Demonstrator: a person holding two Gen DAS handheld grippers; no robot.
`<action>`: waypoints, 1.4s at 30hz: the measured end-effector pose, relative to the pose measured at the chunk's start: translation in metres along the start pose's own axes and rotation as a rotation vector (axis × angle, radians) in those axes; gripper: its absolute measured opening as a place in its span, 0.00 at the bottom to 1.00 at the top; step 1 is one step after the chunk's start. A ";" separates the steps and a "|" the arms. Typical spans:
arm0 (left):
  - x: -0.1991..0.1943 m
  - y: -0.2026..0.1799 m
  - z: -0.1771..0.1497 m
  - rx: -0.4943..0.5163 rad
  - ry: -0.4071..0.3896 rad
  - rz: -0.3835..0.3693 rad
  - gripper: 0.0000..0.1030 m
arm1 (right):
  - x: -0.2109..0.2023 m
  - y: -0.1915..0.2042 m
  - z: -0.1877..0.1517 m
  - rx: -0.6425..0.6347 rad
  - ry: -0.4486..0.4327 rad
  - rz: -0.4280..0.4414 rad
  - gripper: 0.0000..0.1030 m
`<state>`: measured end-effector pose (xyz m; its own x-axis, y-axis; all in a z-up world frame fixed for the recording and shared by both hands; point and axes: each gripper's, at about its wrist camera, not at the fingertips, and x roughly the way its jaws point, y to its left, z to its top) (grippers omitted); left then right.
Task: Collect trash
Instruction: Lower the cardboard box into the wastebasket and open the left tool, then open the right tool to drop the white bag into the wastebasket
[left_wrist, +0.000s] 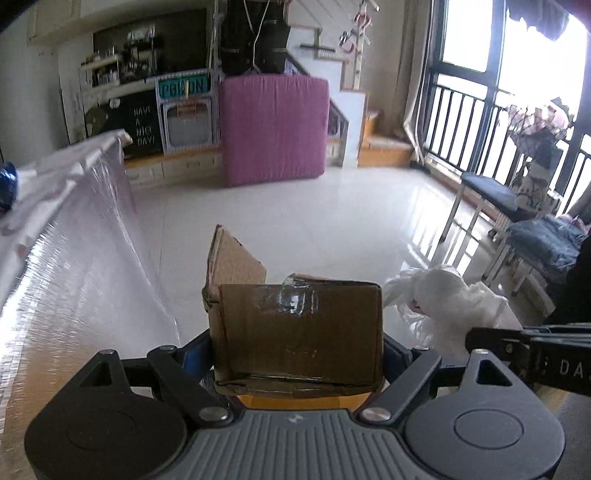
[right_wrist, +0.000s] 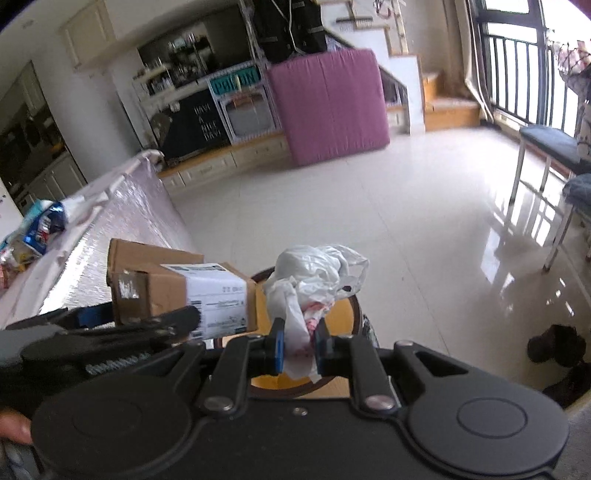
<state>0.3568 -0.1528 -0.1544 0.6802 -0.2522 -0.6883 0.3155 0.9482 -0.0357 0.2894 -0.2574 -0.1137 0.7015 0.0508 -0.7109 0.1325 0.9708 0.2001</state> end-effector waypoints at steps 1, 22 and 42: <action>0.009 0.001 -0.001 0.000 0.015 0.005 0.85 | 0.008 0.000 0.001 0.003 0.016 -0.001 0.16; 0.142 0.013 -0.029 0.154 0.251 -0.048 0.85 | 0.180 0.006 0.033 0.022 0.301 -0.020 0.16; 0.195 0.020 -0.046 0.203 0.380 -0.038 0.89 | 0.261 0.013 0.026 0.038 0.446 -0.009 0.26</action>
<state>0.4651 -0.1744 -0.3226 0.3860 -0.1612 -0.9083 0.4848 0.8731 0.0511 0.4923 -0.2374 -0.2787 0.3303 0.1464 -0.9324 0.1690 0.9627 0.2111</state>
